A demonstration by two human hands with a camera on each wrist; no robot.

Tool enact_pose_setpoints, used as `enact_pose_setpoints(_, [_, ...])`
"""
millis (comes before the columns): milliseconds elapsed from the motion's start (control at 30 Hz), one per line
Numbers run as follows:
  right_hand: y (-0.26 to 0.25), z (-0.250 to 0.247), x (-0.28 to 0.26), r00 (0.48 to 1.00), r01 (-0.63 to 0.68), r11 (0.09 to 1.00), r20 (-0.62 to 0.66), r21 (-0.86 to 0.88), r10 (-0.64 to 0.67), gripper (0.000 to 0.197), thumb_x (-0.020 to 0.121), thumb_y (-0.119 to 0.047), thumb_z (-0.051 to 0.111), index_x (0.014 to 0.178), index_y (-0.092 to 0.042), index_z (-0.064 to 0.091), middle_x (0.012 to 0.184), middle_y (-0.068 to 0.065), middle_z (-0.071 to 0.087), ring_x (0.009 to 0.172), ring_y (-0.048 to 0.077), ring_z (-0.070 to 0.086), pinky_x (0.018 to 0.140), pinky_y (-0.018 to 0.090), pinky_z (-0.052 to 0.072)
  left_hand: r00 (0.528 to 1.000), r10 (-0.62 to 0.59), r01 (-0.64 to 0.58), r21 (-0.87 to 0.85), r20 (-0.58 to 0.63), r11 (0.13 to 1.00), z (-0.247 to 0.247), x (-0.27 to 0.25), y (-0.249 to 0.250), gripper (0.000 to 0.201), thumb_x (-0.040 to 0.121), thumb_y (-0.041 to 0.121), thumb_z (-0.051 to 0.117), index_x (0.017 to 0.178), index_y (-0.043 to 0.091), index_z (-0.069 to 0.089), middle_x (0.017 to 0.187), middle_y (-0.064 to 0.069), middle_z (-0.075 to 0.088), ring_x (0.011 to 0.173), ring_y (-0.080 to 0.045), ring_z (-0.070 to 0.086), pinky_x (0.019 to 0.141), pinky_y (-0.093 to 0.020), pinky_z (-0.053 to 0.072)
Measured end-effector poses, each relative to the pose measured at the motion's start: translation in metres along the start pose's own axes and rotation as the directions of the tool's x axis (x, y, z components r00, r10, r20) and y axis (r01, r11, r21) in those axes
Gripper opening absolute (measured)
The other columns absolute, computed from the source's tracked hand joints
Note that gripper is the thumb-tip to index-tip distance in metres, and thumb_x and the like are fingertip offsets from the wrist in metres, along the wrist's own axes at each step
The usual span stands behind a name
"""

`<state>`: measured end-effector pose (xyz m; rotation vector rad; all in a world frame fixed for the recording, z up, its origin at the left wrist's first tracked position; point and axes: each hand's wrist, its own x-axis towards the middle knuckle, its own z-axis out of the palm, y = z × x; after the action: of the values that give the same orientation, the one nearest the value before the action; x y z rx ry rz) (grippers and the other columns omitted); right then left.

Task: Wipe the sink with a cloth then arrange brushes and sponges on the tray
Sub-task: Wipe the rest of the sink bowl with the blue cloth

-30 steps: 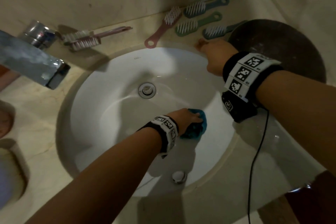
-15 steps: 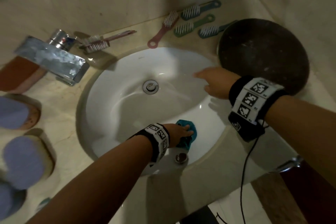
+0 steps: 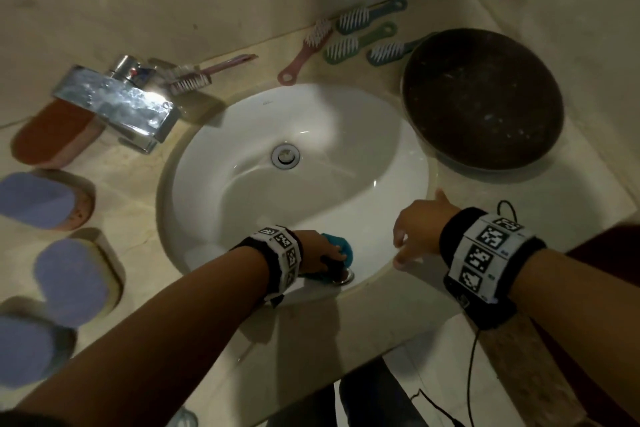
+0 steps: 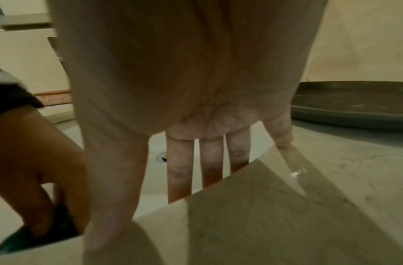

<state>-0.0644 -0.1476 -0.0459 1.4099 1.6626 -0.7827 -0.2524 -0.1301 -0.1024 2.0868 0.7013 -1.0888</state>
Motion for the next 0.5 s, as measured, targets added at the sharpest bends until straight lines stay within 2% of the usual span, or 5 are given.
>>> enact_pose_setpoints(100, [0.002,0.003,0.003,1.000,0.009,1.000,-0.003,-0.012,-0.009,0.042,0.075,-0.059,0.061,0.095,-0.024,0.070,0.111,-0.005,0.066,0.117,0.019,0.052,0.111,0.061,0.012,0.998,-0.060,0.060,-0.005,0.003,0.998,0.006,-0.015,-0.006,0.042,0.095,0.037,0.050,0.130,0.014,0.054,0.126,-0.005,0.056,0.117,-0.022,0.052,0.097,-0.029,0.039])
enact_pose_setpoints(200, [0.002,0.003,0.006,1.000,0.010,1.000,-0.007,-0.008,-0.010,0.039,0.074,-0.059,0.063,0.088,-0.023,0.072,0.104,-0.004,0.067,0.112,0.019,0.054,0.110,0.062,0.013,0.988,-0.156,0.157,-0.052,0.016,0.986,0.008,-0.023,-0.018,0.036,0.097,0.024,0.050,0.132,0.018,0.054,0.138,-0.003,0.052,0.128,-0.019,0.048,0.102,-0.026,0.037])
enact_pose_setpoints(333, [0.002,0.004,0.008,1.000,0.003,1.000,-0.017,-0.008,-0.003,0.044,0.074,-0.058,0.063,0.101,-0.024,0.071,0.111,-0.004,0.067,0.114,0.019,0.053,0.111,0.061,0.013,0.976,-0.172,0.180,-0.046,0.134,0.983,0.006,-0.024,-0.019,0.040,0.100,0.023,0.046,0.139,0.016,0.046,0.144,-0.006,0.046,0.130,-0.026,0.045,0.106,-0.030,0.034])
enact_pose_setpoints(433, [0.003,0.004,0.005,0.999,0.006,0.999,-0.033,-0.032,-0.007,0.047,0.077,-0.058,0.061,0.109,-0.025,0.067,0.117,-0.005,0.064,0.118,0.018,0.051,0.114,0.057,0.012,0.983,-0.163,0.171,-0.088,0.087,0.981,0.006,-0.019,-0.012,0.040,0.100,0.017,0.044,0.140,0.015,0.044,0.146,-0.005,0.043,0.133,-0.024,0.042,0.108,-0.030,0.033])
enact_pose_setpoints(500, [0.010,0.004,0.003,0.997,0.022,1.000,-0.068,-0.013,-0.023,0.046,0.077,-0.054,0.062,0.112,-0.024,0.066,0.119,-0.004,0.062,0.117,0.018,0.051,0.114,0.049,0.020,0.988,-0.153,0.156,-0.130,0.031,0.979,0.002,-0.014,-0.005,0.040,0.099,0.014,0.045,0.139,0.015,0.046,0.145,-0.006,0.044,0.134,-0.022,0.042,0.108,-0.029,0.033])
